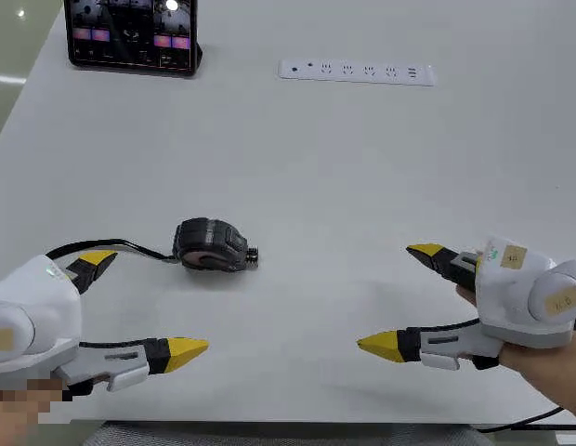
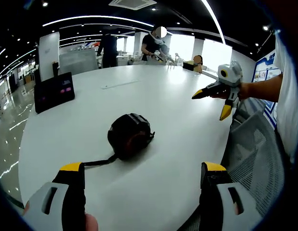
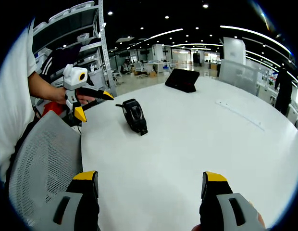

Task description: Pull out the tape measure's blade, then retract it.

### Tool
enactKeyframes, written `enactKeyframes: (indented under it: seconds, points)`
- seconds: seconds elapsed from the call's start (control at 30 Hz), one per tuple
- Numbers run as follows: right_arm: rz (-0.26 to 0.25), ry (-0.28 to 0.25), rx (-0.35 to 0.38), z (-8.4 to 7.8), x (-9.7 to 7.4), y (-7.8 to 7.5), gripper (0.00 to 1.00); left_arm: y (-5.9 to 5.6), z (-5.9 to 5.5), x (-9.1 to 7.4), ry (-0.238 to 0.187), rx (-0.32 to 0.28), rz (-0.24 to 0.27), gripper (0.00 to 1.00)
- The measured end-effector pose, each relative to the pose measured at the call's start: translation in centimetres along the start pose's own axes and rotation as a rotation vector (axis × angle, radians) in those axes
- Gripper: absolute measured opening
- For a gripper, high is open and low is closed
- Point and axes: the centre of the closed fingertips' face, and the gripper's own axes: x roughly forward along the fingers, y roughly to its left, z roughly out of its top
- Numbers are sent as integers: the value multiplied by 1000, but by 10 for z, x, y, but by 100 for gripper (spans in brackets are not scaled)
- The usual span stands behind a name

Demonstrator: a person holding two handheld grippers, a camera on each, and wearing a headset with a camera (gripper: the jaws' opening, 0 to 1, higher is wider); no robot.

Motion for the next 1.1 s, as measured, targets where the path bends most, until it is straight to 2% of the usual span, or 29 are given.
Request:
enactKeyframes:
  seconds: [0.2, 0.63, 0.7, 0.73, 0.93, 1.1]
  points:
    - [-4, 6, 13, -3, -6, 0, 84, -2, -2, -4, 0, 14, -17, 98]
    - [-27, -20, 27, -6, -16, -3, 91, 0, -5, -9, -3, 38, -32, 99]
    - [-27, -38, 42, -5, -17, -3, 93, -5, -4, -10, -18, 33, -57, 99]
    - [-28, -38, 40, -5, -17, -3, 93, -4, -4, -11, -22, 44, -52, 99]
    - [-34, -37, 43, -7, -18, -4, 93, -6, -8, -10, -4, 70, -68, 99]
    - [-34, -41, 50, -8, -21, -4, 93, -5, -9, -11, -5, 65, -71, 99]
